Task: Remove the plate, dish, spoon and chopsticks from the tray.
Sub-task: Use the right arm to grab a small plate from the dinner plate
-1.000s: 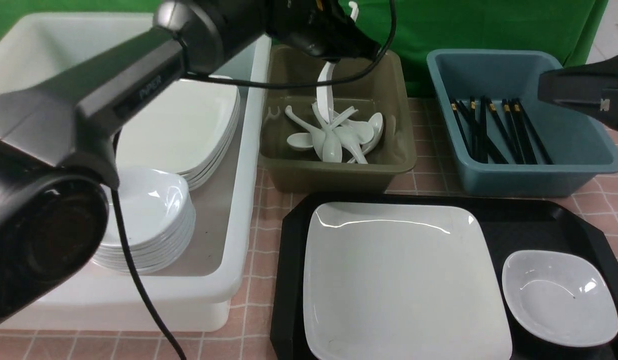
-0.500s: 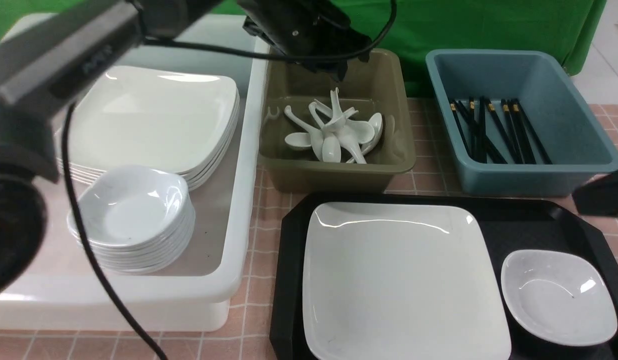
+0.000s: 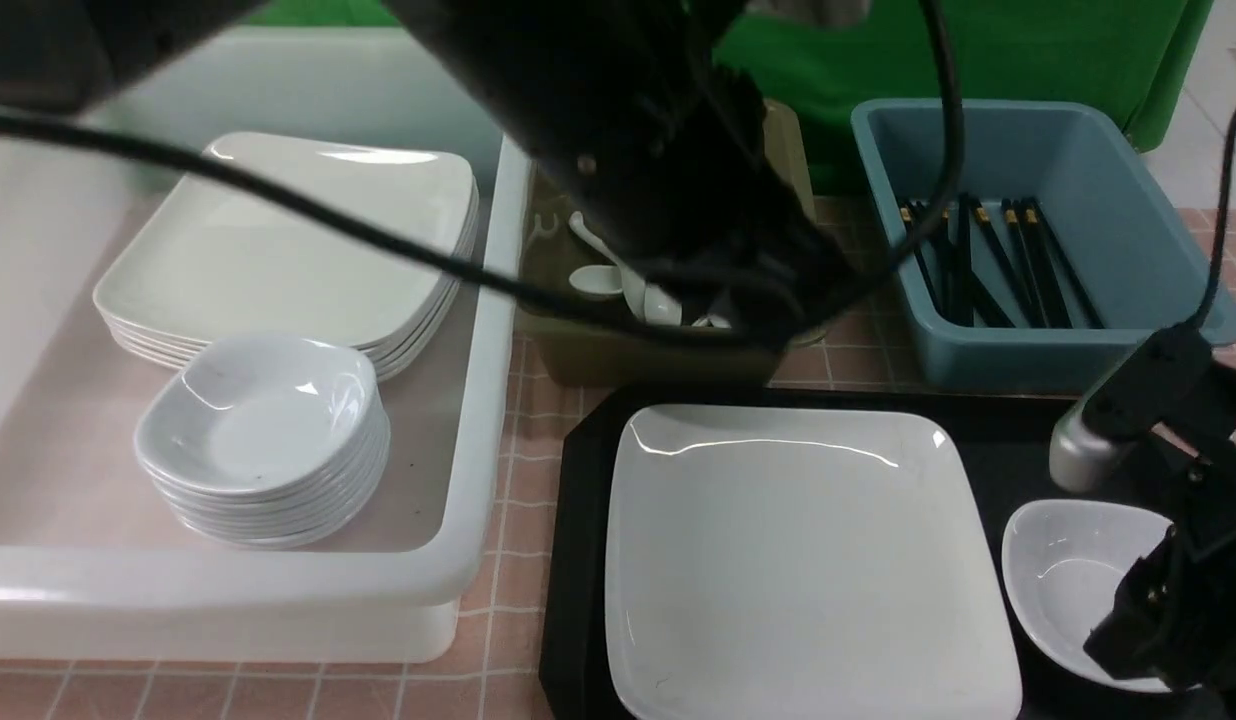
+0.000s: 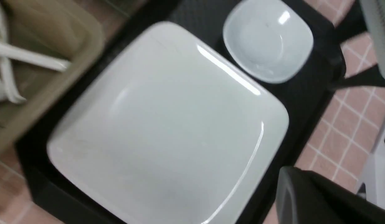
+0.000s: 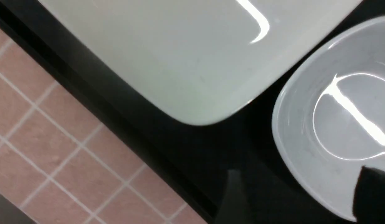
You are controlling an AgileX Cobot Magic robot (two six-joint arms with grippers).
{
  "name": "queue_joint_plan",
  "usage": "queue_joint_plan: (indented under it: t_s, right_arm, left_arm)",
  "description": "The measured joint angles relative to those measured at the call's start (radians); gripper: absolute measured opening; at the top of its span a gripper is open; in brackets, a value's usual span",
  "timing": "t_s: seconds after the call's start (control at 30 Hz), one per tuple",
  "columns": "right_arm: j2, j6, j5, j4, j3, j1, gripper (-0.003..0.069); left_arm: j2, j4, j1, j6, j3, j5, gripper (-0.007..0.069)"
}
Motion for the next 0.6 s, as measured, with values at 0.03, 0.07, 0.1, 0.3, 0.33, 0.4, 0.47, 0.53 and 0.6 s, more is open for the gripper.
queue_joint_plan:
  t_s: [0.03,0.07,0.1,0.3,0.33,0.4,0.47,0.53,0.6]
  right_arm:
    - [0.010,0.002,-0.010,-0.011,0.007,0.005,0.0565]
    - [0.022,0.008,-0.028,-0.025,0.018,0.012,0.0573]
    - [0.024,0.009,-0.036,-0.028,0.022,0.014,0.0573]
    - [0.116,0.029,-0.146,-0.055,0.075,0.020,0.0580]
    - [0.129,0.030,-0.155,-0.063,0.077,0.020,0.0580]
    - [0.147,0.030,-0.172,-0.071,0.079,0.020,0.0580]
    - [0.191,0.046,-0.210,-0.091,0.079,0.020,0.0580]
    - [0.215,0.057,-0.239,-0.101,0.079,0.020,0.0580]
    - [0.236,0.072,-0.262,-0.105,0.080,0.020,0.0577]
  left_arm:
    - [-0.007,0.000,-0.009,0.002,0.035,-0.018,-0.0011]
    - [-0.014,0.000,-0.019,0.004,0.075,-0.038,-0.0011]
    - [-0.015,0.000,-0.020,0.004,0.082,-0.042,-0.0011]
    - [-0.019,0.008,-0.029,0.010,0.205,-0.107,-0.0011]
    - [-0.019,0.008,-0.029,0.015,0.209,-0.122,-0.0011]
    - [-0.019,0.005,-0.029,0.030,0.209,-0.140,-0.0011]
    - [-0.019,-0.018,-0.029,0.099,0.209,-0.187,-0.0011]
    - [-0.019,-0.059,-0.029,0.140,0.209,-0.205,-0.0009]
    - [-0.019,-0.094,-0.029,0.171,0.209,-0.218,-0.0006]
